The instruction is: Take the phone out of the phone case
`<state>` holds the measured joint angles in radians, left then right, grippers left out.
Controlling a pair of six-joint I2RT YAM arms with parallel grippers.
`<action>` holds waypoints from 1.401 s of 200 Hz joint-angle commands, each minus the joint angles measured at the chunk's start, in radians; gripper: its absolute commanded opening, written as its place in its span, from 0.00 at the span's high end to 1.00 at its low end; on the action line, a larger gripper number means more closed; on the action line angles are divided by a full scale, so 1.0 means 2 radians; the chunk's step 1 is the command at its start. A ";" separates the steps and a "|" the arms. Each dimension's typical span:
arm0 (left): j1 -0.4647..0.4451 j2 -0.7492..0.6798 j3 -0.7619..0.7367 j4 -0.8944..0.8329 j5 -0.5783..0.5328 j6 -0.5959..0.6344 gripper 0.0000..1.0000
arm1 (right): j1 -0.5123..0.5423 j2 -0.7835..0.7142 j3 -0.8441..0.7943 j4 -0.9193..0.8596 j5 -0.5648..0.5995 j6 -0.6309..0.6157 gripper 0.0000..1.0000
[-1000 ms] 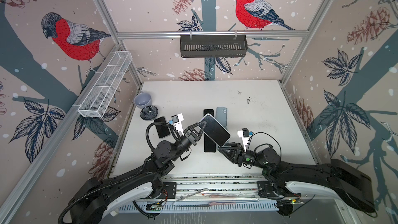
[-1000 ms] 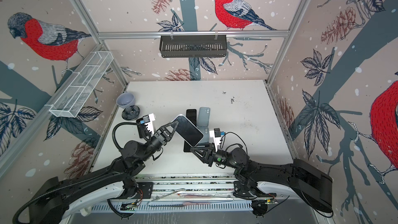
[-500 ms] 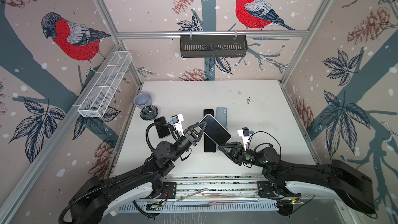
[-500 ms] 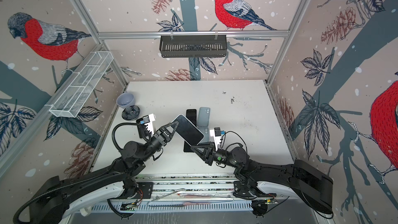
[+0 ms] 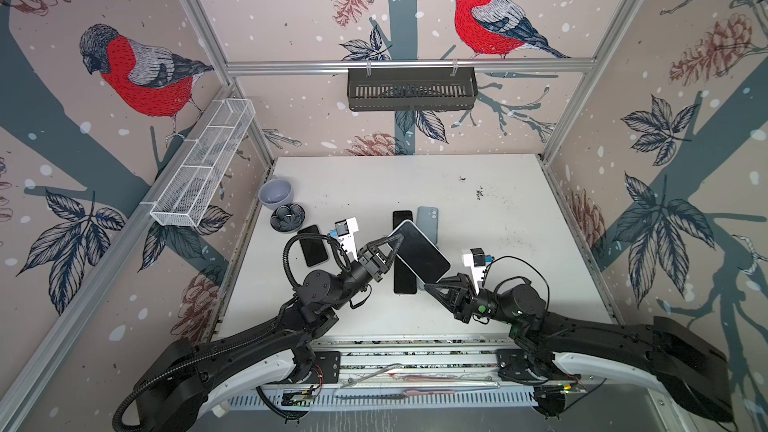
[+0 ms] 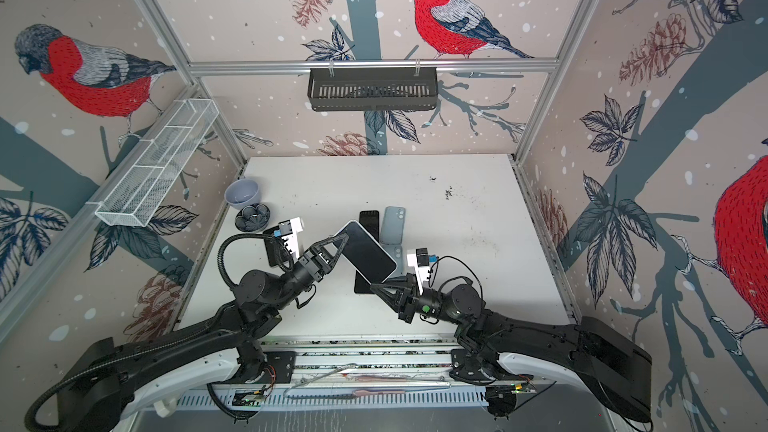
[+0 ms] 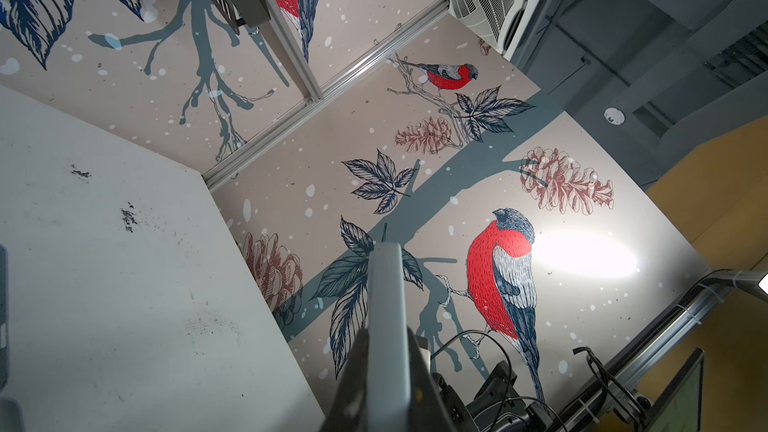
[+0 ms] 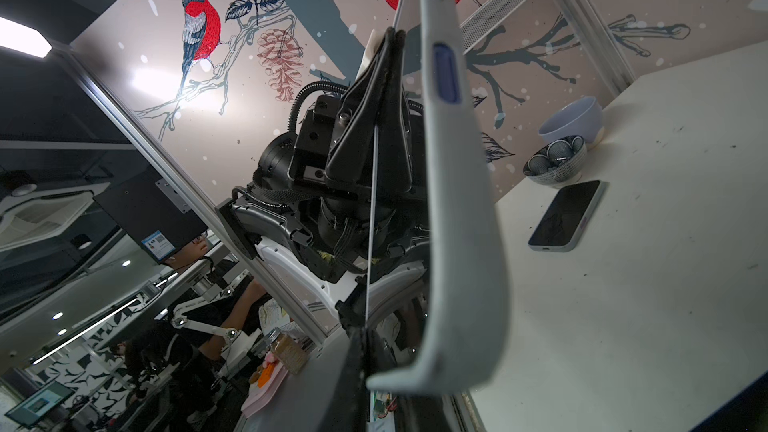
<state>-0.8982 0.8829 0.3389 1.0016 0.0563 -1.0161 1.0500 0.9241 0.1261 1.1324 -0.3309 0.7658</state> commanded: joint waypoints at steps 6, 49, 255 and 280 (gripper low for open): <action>0.001 0.006 0.038 -0.050 0.009 -0.010 1.00 | 0.003 -0.028 0.008 -0.089 0.039 -0.147 1.00; 0.018 0.029 0.108 -0.152 0.060 -0.006 1.00 | 0.009 -0.098 -0.004 -0.125 0.149 -0.306 1.00; 0.076 0.015 0.326 -0.539 0.165 0.317 1.00 | -0.034 -0.238 0.018 -0.300 0.227 -0.331 0.12; 0.076 0.011 0.346 -0.568 0.182 0.367 1.00 | -0.034 -0.201 0.045 -0.314 0.200 -0.334 0.00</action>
<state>-0.7498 0.9146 0.9962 -0.0685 0.3717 -0.4393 0.9821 0.4801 0.1734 0.5438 0.1272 0.1024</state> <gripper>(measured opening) 0.124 0.925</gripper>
